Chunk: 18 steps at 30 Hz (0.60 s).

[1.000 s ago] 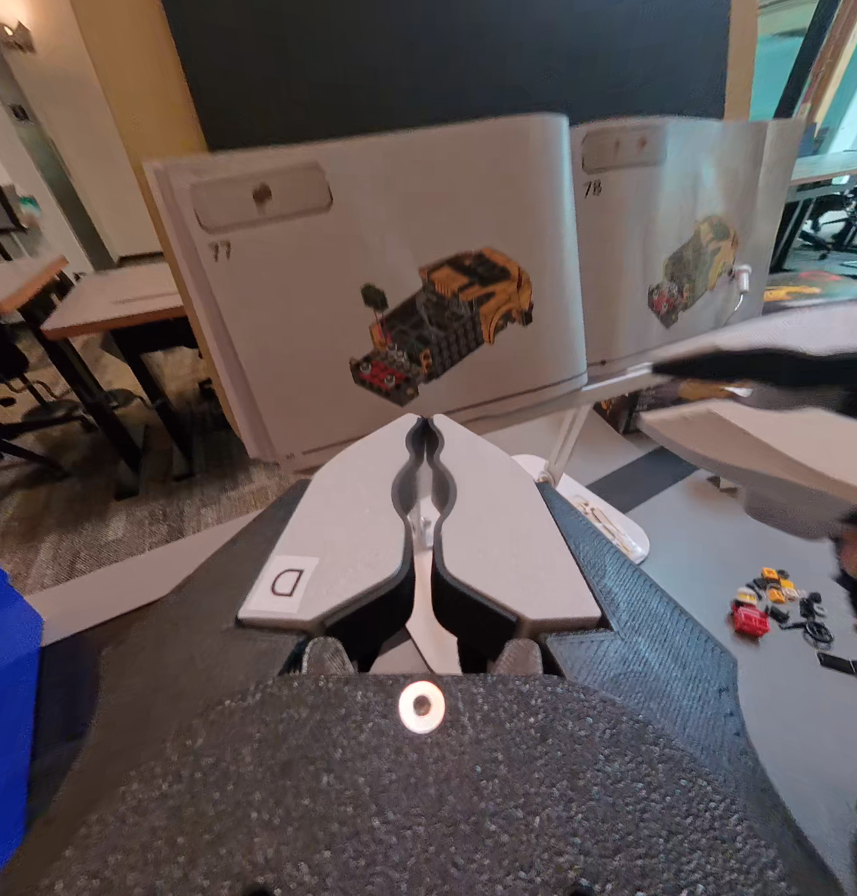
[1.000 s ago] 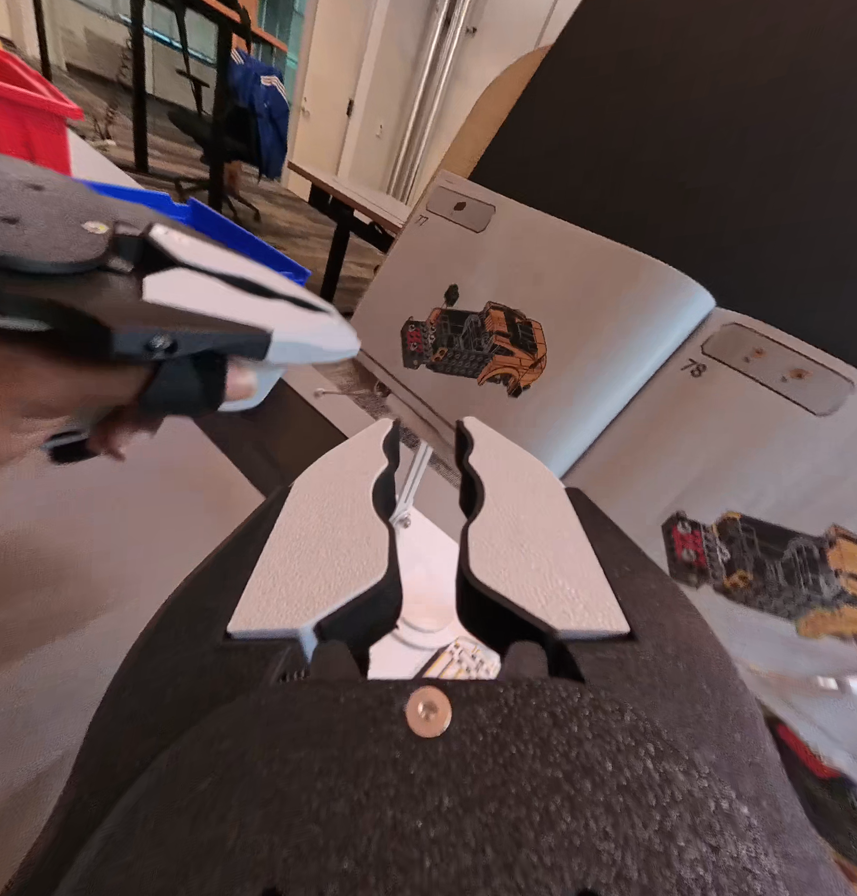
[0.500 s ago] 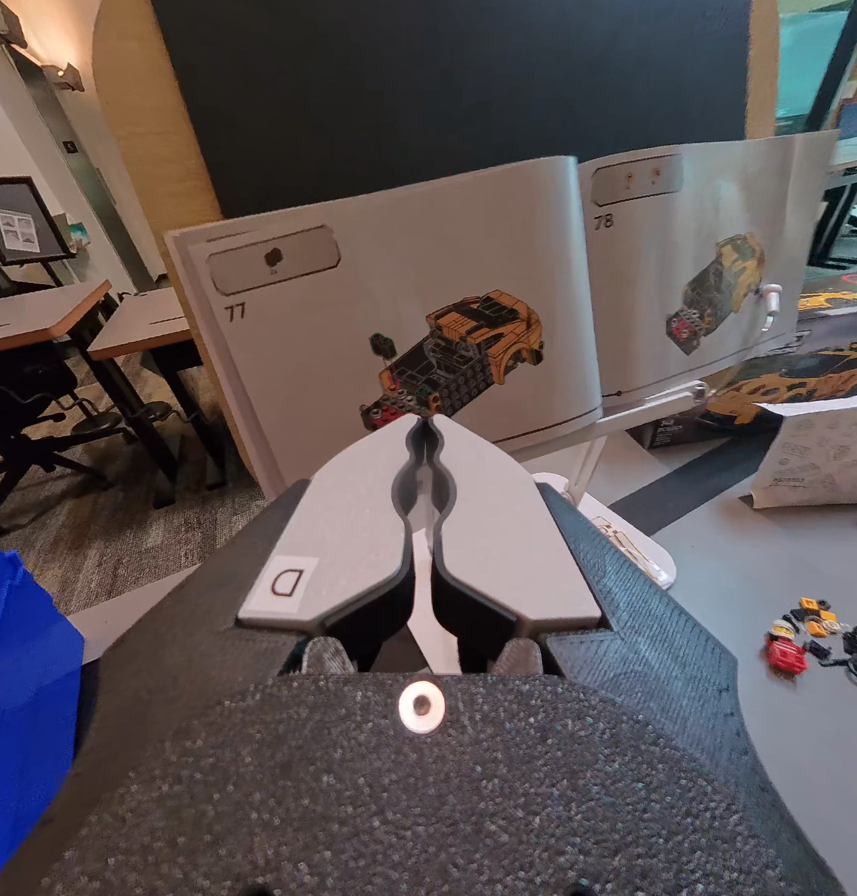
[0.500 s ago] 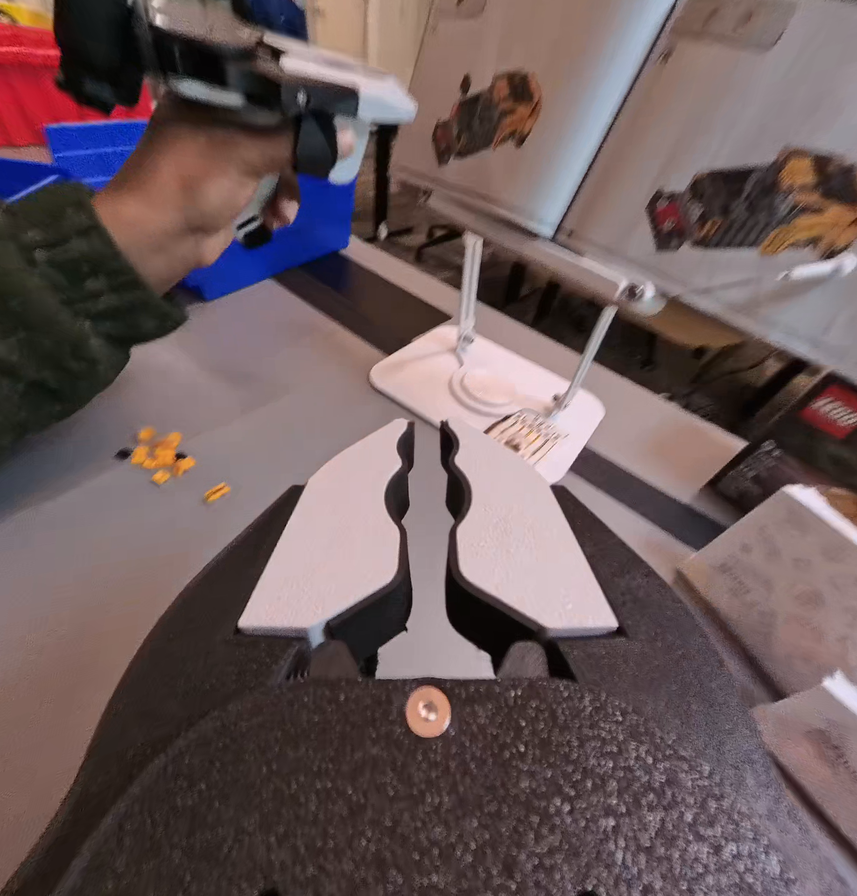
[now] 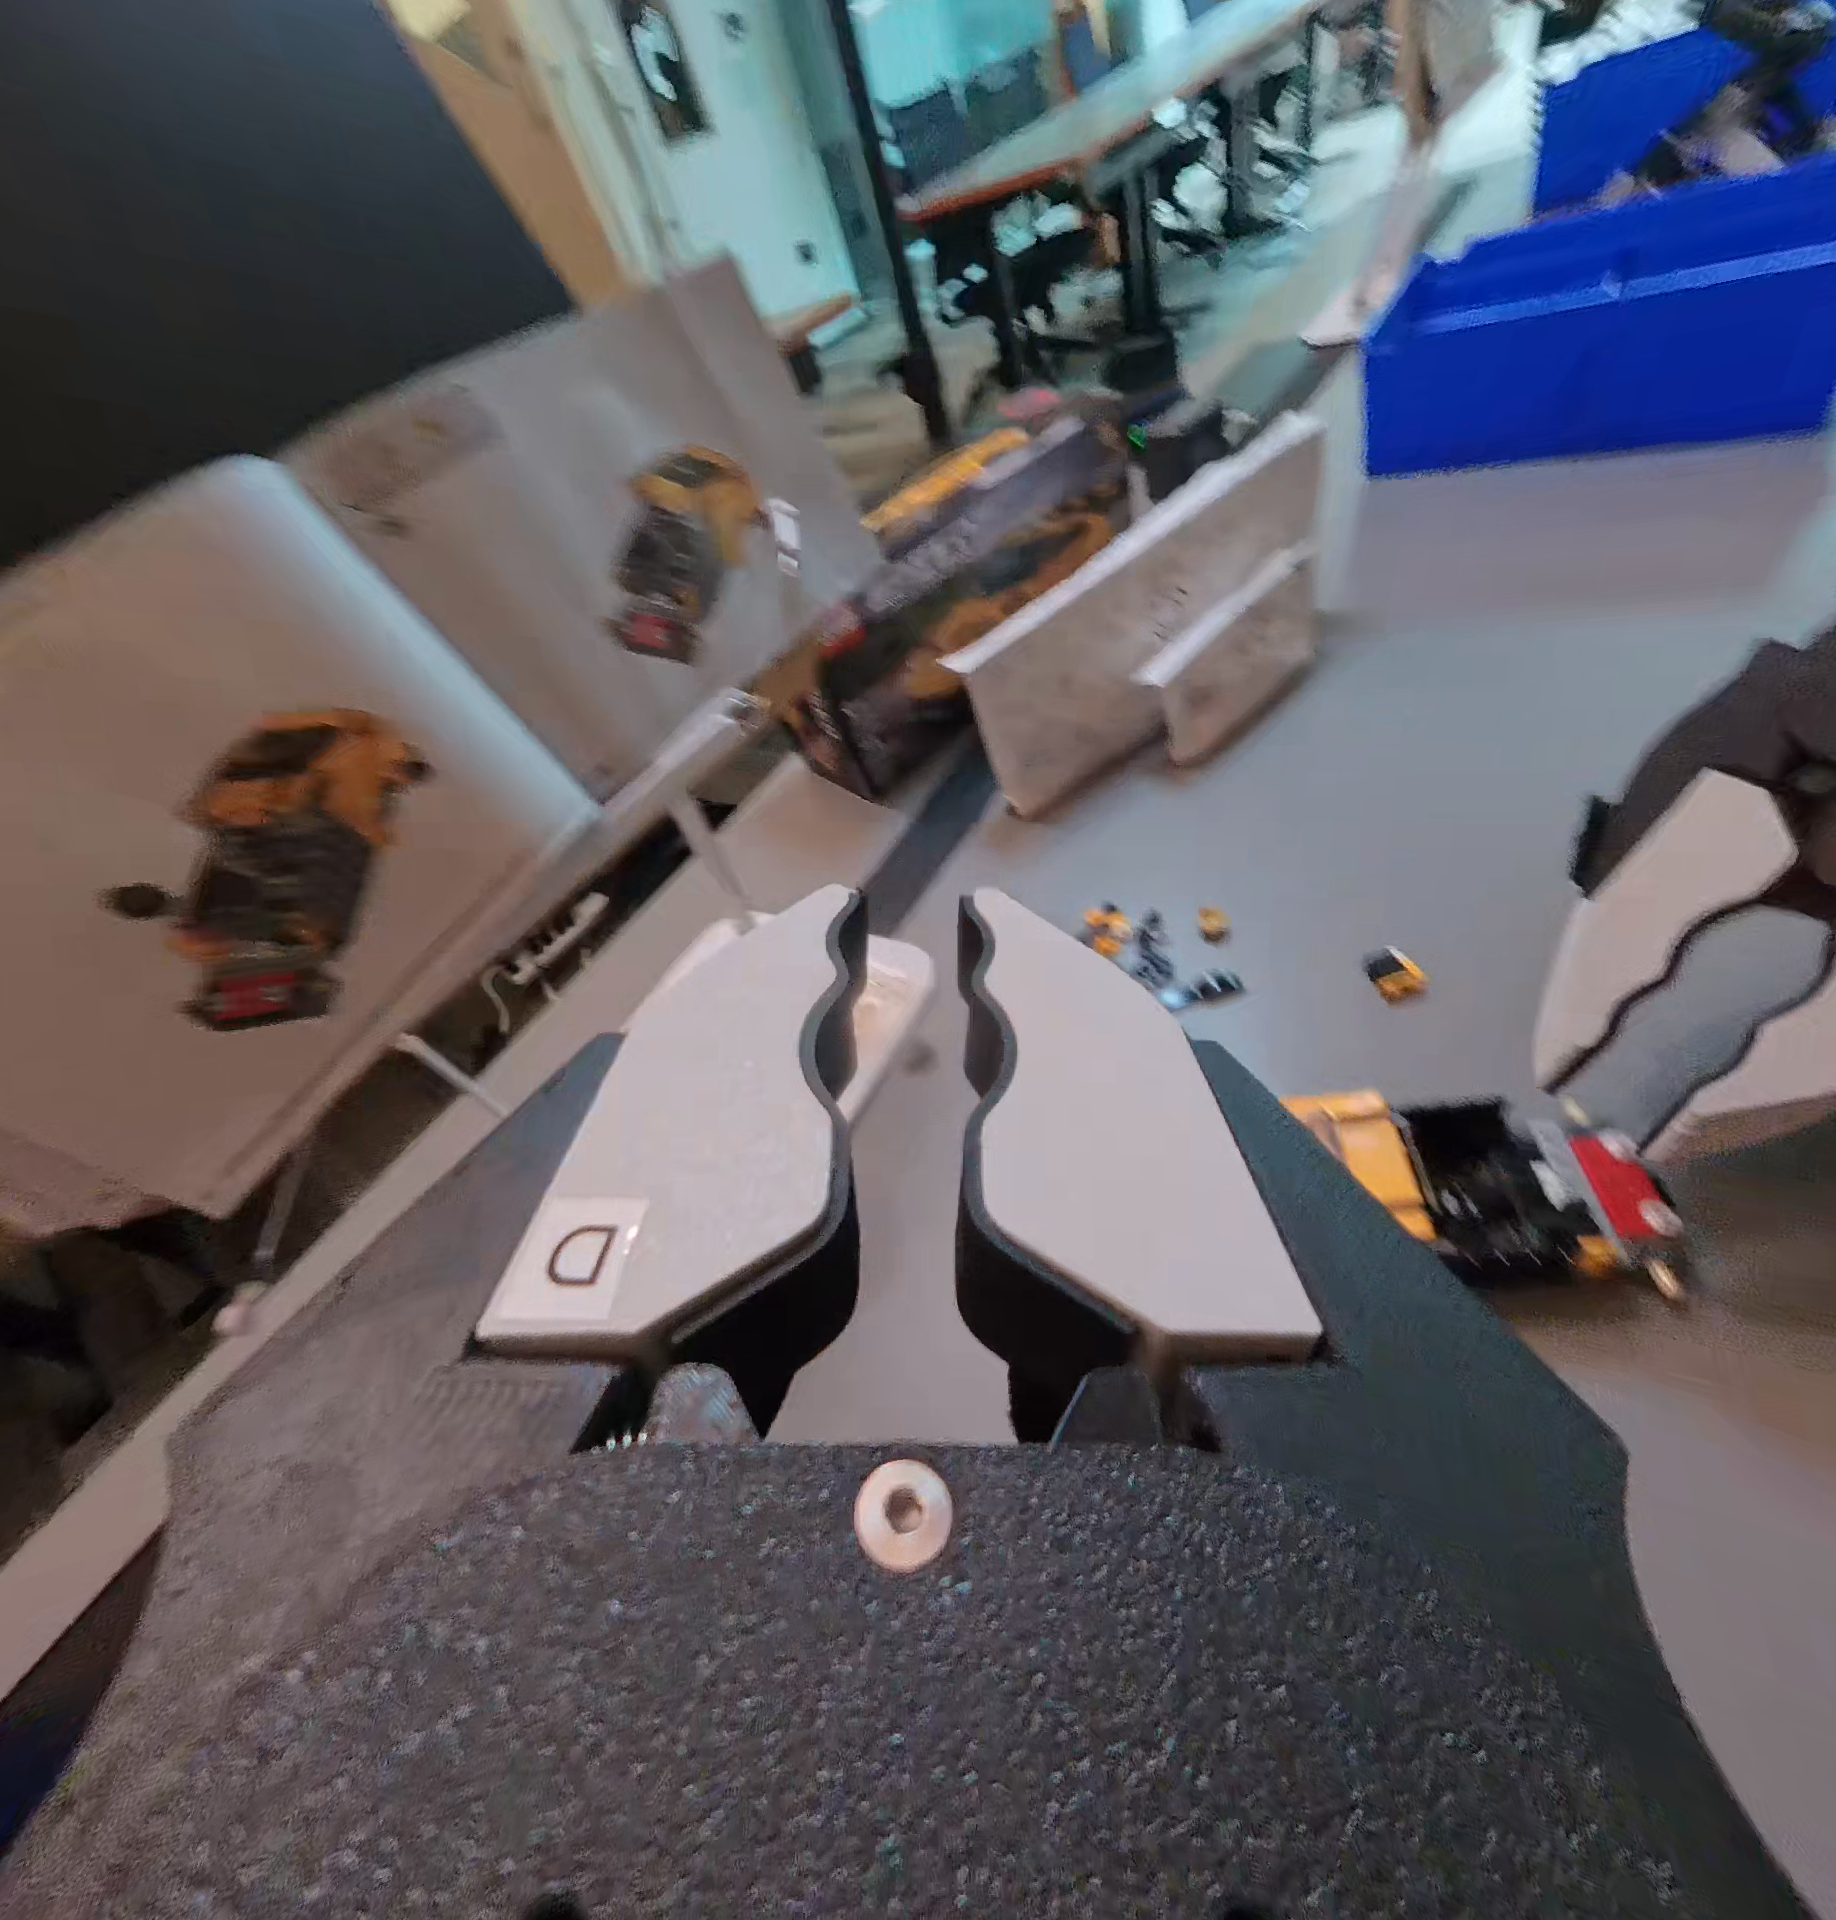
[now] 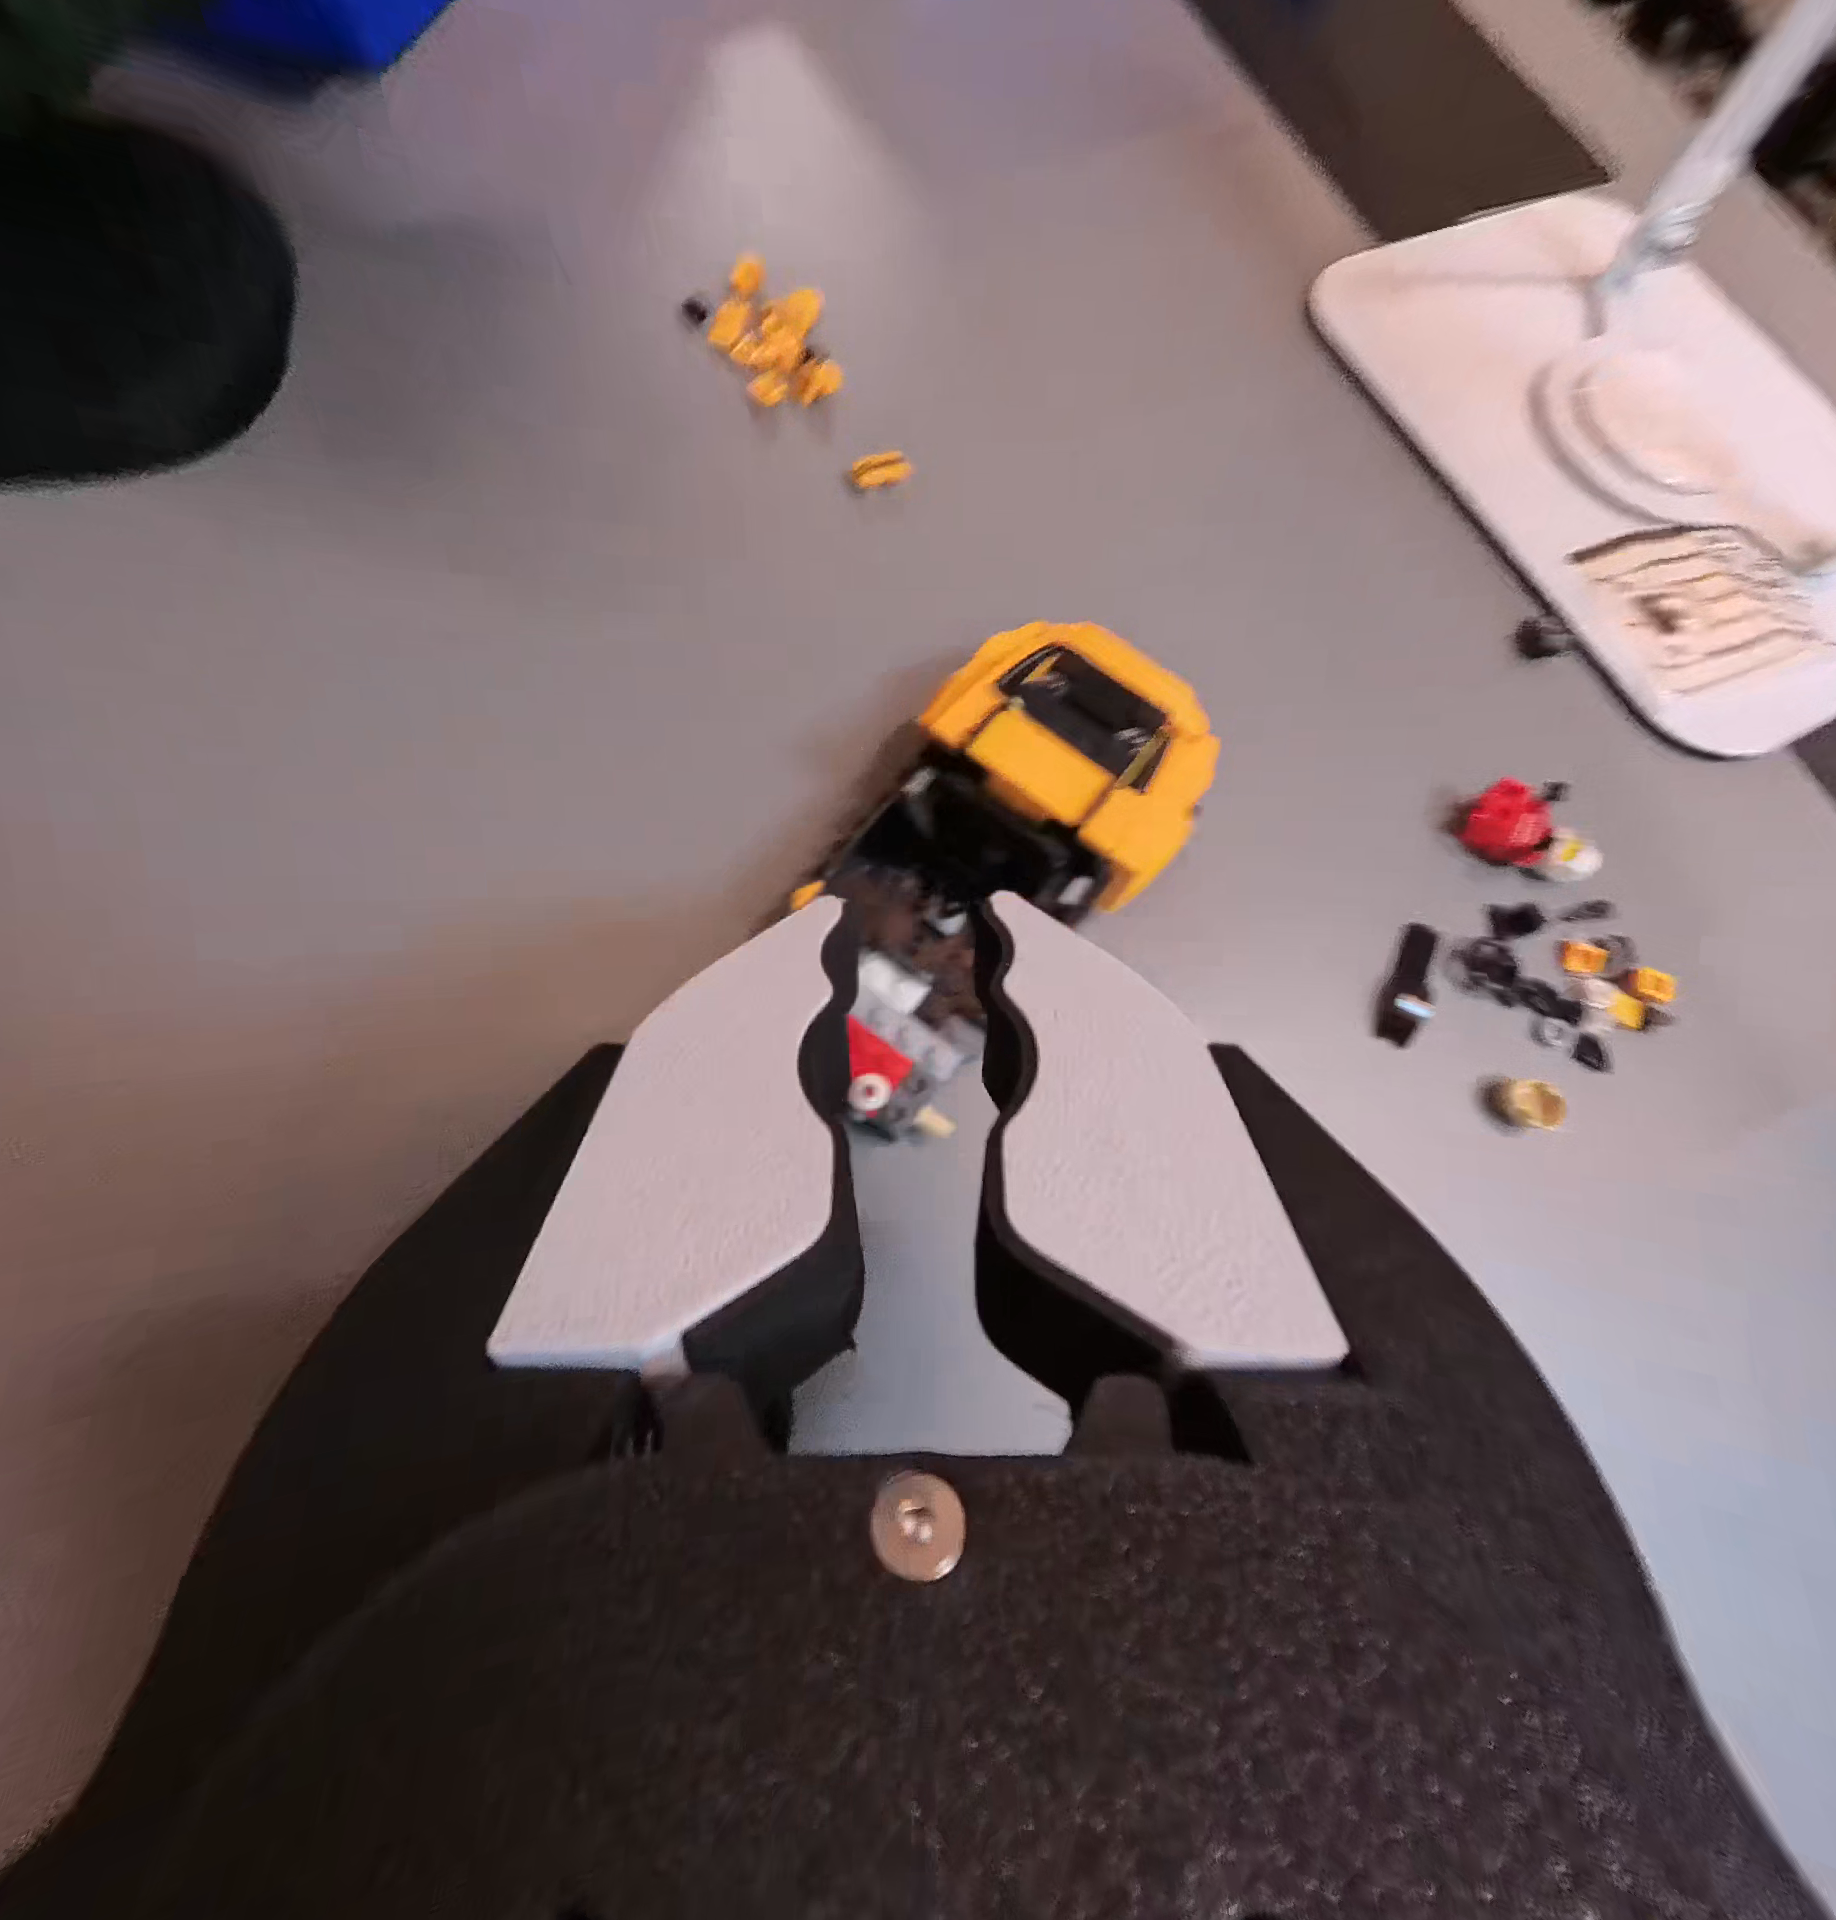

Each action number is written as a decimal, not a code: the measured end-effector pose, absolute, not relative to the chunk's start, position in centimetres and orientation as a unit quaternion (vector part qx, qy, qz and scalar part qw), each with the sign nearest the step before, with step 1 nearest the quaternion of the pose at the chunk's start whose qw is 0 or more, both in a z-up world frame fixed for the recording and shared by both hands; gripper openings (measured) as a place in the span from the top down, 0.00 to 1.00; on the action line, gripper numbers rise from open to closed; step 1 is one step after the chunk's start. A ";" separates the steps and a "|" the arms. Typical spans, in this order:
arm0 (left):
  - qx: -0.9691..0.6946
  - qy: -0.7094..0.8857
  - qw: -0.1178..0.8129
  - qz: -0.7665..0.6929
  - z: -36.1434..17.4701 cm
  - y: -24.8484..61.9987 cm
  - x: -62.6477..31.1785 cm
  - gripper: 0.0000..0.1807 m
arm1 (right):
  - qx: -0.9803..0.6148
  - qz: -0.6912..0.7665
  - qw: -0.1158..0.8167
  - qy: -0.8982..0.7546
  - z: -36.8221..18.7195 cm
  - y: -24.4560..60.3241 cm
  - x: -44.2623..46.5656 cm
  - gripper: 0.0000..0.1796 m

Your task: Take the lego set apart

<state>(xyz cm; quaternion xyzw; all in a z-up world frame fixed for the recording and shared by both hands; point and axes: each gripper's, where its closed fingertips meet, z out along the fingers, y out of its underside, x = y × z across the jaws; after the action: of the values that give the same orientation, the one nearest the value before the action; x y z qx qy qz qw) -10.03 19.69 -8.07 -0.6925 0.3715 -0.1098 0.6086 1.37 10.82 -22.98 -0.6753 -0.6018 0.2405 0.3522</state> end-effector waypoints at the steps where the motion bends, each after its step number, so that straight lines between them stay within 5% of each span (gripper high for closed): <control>1: -0.693 0.389 0.596 -0.115 -9.4 18.9 -9.3 0.90 | -0.667 0.231 0.339 -0.622 -23.7 10.0 1.2 0.87; 8: -0.708 0.440 0.532 -0.148 -17.2 16.4 -6.2 0.89 | -0.611 0.185 0.329 -0.696 -26.3 9.2 0.1 0.86; 18: -0.715 0.464 0.492 -0.176 -20.4 15.5 -4.5 0.88 | -0.541 0.095 0.340 -0.763 -26.7 9.5 0.2 0.93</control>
<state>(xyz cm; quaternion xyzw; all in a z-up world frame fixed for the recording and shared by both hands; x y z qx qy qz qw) -4.52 15.48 -20.42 -0.7153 0.4642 -0.1761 0.4918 0.16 9.48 -26.70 -0.5412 -0.7631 0.0950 0.3404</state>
